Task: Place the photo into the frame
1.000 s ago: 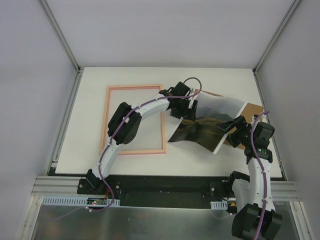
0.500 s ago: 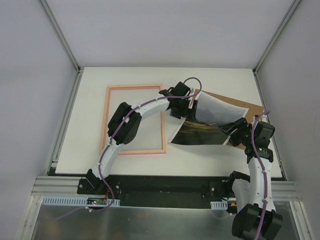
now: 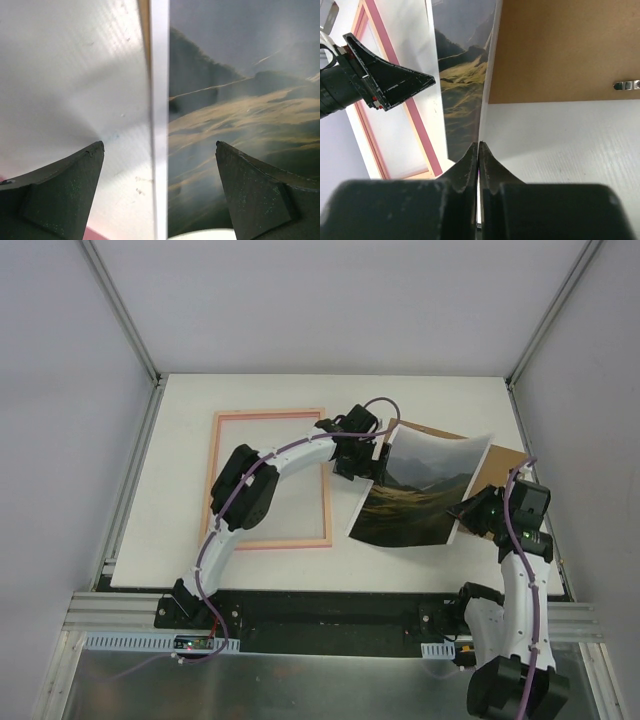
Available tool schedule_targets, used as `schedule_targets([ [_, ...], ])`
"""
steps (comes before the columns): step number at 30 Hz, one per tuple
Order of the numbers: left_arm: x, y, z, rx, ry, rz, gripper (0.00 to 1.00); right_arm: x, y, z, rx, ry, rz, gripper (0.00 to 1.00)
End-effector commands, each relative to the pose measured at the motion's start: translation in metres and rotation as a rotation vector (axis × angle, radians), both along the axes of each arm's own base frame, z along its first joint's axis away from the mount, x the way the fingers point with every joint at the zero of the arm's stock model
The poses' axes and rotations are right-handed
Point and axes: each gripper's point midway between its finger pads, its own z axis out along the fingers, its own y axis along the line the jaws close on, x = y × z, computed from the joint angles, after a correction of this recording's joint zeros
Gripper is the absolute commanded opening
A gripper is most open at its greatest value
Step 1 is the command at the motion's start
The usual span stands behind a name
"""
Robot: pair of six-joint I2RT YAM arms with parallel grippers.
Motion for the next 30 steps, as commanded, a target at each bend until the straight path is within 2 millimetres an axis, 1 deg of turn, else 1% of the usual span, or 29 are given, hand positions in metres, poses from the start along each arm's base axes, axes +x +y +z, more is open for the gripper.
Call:
schedule_targets([
  [1,-0.002,0.022,0.061,-0.003,-0.083,0.024,0.93,0.003,-0.004,0.033,-0.141,-0.059,0.047,0.01],
  [2,-0.005,0.026,0.069,-0.005,-0.094,0.028,0.94,0.003,-0.002,0.037,-0.157,-0.06,0.064,0.01],
  [5,-0.013,0.035,0.095,-0.028,-0.128,0.034,0.95,0.008,0.007,0.06,-0.231,-0.082,0.117,0.01],
  [8,-0.024,0.048,0.119,-0.05,-0.154,0.053,0.96,0.017,0.02,0.093,-0.328,-0.121,0.188,0.01],
  [11,-0.033,0.06,0.143,-0.077,-0.172,0.084,0.96,0.024,0.039,0.122,-0.405,-0.154,0.276,0.01],
  [13,-0.037,0.071,0.158,-0.102,-0.171,0.131,0.96,0.027,0.05,0.141,-0.474,-0.165,0.327,0.01],
  [14,-0.037,0.079,0.161,-0.108,-0.165,0.167,0.96,0.03,0.056,0.149,-0.504,-0.172,0.355,0.01],
  [16,-0.037,0.101,0.167,-0.109,-0.165,0.247,0.97,0.034,0.071,0.168,-0.559,-0.183,0.41,0.01],
  [17,-0.035,0.115,0.171,-0.114,-0.166,0.299,0.97,0.036,0.079,0.173,-0.596,-0.184,0.439,0.01],
  [18,-0.034,0.132,0.179,-0.131,-0.169,0.36,0.97,0.037,0.089,0.178,-0.631,-0.178,0.479,0.01],
  [20,-0.033,0.163,0.173,-0.12,-0.156,0.452,0.98,0.041,0.104,0.182,-0.702,-0.152,0.542,0.01],
  [21,-0.03,0.182,0.17,-0.11,-0.159,0.512,0.99,0.041,0.117,0.181,-0.74,-0.135,0.582,0.01],
  [22,-0.032,0.197,0.162,-0.103,-0.134,0.556,0.99,0.043,0.125,0.179,-0.776,-0.125,0.609,0.01],
  [23,-0.031,0.215,0.157,-0.113,-0.114,0.611,0.99,0.045,0.135,0.175,-0.804,-0.107,0.641,0.01],
  [25,-0.037,0.235,0.139,-0.126,-0.055,0.667,0.99,0.05,0.156,0.168,-0.847,-0.086,0.686,0.01],
  [27,-0.043,0.248,0.129,-0.151,-0.011,0.699,0.99,0.055,0.185,0.154,-0.86,-0.066,0.744,0.01],
  [29,-0.047,0.263,0.121,-0.159,0.005,0.742,0.99,0.06,0.211,0.149,-0.868,-0.069,0.78,0.02],
  [30,-0.049,0.27,0.12,-0.169,0.009,0.762,0.99,0.061,0.223,0.147,-0.868,-0.073,0.797,0.04],
])
